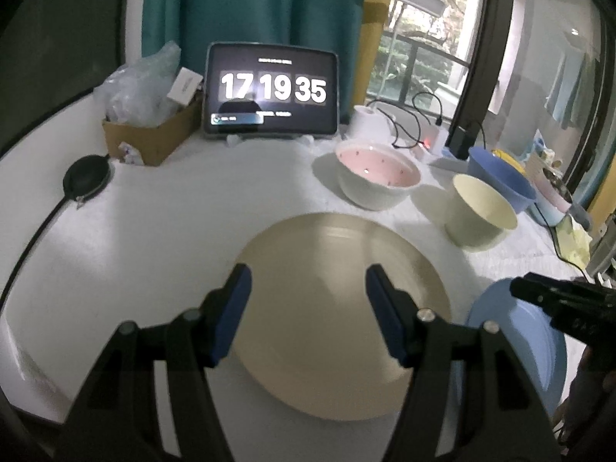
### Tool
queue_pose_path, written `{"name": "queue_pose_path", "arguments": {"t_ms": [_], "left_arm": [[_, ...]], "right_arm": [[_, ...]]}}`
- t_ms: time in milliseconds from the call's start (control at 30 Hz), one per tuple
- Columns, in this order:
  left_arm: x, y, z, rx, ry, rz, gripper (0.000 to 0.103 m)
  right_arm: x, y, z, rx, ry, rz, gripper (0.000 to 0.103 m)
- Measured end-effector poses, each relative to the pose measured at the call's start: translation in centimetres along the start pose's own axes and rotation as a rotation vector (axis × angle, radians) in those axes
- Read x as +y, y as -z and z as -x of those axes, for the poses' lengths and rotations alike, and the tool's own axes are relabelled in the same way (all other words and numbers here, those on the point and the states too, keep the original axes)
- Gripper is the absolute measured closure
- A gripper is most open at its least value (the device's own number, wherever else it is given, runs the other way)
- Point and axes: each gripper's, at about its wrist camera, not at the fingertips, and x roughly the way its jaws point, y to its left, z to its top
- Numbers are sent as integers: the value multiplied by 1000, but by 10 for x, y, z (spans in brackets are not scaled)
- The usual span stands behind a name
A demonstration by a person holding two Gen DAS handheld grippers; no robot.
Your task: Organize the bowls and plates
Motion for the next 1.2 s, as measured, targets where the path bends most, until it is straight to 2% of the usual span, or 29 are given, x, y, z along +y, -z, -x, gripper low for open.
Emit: {"name": "queue_pose_path", "arguments": {"t_ms": [567, 767, 1200], "left_arm": [[50, -2, -24, 34, -100, 45, 40], [60, -3, -35, 55, -101, 57, 40], [56, 5, -57, 124, -85, 23, 40]], "right_arm": [[36, -17, -32, 44, 8, 80, 72], [46, -20, -44, 59, 15, 103, 72], [51, -20, -71, 115, 36, 101, 72]]}}
